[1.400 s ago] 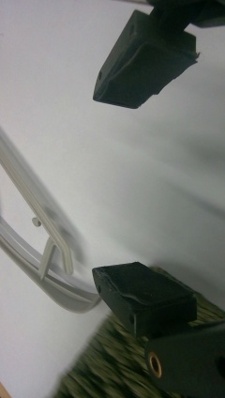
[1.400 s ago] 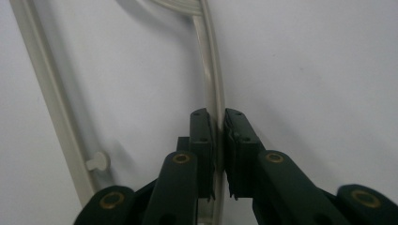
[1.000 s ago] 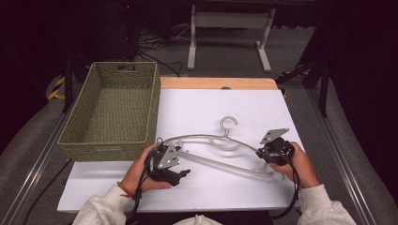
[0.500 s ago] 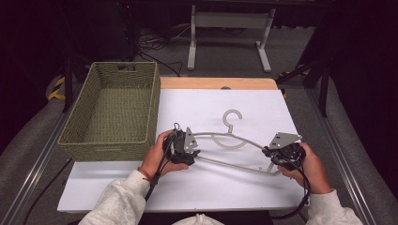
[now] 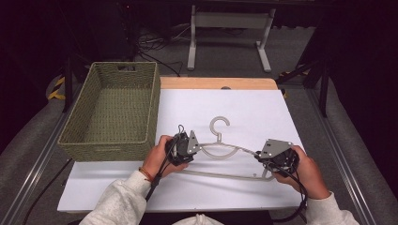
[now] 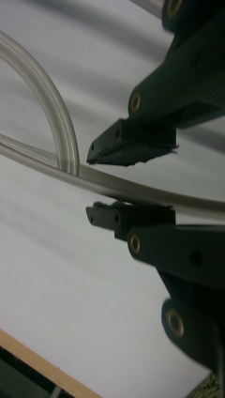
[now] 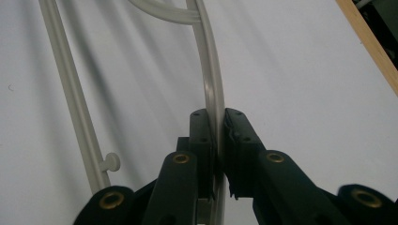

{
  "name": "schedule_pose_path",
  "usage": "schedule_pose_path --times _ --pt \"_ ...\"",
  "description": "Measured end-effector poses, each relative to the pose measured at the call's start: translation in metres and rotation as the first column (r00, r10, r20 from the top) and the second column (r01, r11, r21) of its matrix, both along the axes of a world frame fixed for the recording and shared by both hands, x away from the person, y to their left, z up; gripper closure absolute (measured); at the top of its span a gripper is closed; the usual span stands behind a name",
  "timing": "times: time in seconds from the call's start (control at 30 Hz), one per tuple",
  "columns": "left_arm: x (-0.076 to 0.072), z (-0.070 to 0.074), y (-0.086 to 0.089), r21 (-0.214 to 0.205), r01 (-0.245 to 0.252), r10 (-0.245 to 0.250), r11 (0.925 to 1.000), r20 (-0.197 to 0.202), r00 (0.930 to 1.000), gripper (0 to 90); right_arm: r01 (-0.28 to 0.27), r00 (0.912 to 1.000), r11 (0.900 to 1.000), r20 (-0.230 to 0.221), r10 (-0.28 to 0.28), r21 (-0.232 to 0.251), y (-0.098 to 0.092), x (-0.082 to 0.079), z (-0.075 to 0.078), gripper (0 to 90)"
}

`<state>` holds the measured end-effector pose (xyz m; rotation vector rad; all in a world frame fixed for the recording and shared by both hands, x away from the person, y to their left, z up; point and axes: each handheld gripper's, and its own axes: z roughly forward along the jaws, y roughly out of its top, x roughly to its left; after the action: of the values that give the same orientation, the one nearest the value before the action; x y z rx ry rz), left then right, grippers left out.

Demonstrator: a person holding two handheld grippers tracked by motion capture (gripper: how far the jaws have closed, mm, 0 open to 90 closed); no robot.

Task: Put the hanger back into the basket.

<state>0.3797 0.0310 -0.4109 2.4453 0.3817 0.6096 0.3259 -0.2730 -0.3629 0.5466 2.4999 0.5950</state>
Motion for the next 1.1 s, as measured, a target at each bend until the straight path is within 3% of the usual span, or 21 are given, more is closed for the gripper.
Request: schedule_pose_path --times 0.27,0.43,0.53,0.77,0.93,1.1 --pt "0.0 -0.004 -0.003 0.02 0.012 -0.012 0.9997 0.017 0.9998 72.8 -0.025 0.9997 0.9996 -0.003 0.025 0.012 0.002 -0.001 0.0 83.1" --pt "-0.001 -0.007 -0.01 0.088 0.017 -0.022 0.996 0.051 0.9985 74.2 -0.028 0.9996 0.9996 0.0 0.028 0.004 0.005 -0.001 -0.001 83.0" --pt "0.0 -0.007 -0.01 0.085 0.023 -0.027 0.9961 0.05 0.9984 76.8 -0.033 0.9994 0.9993 0.002 0.033 0.016 0.004 -0.001 -0.001 82.9" --pt "-0.003 -0.007 -0.011 0.135 0.05 -0.064 0.9895 0.098 0.9931 78.7 -0.036 0.9994 0.9989 0.002 0.036 0.029 0.002 0.002 -0.002 82.4" --pt "-0.004 -0.007 -0.012 0.149 0.063 -0.08 0.9869 0.11 0.9907 79.7 -0.038 0.999 0.9987 0.024 0.037 0.033 0.0 0.001 0.001 82.4" --pt "-0.001 -0.008 -0.01 0.089 0.044 -0.053 0.9951 0.092 0.9944 77.9 -0.052 0.9984 0.9975 0.026 0.051 0.047 -0.001 -0.001 0.003 82.9"
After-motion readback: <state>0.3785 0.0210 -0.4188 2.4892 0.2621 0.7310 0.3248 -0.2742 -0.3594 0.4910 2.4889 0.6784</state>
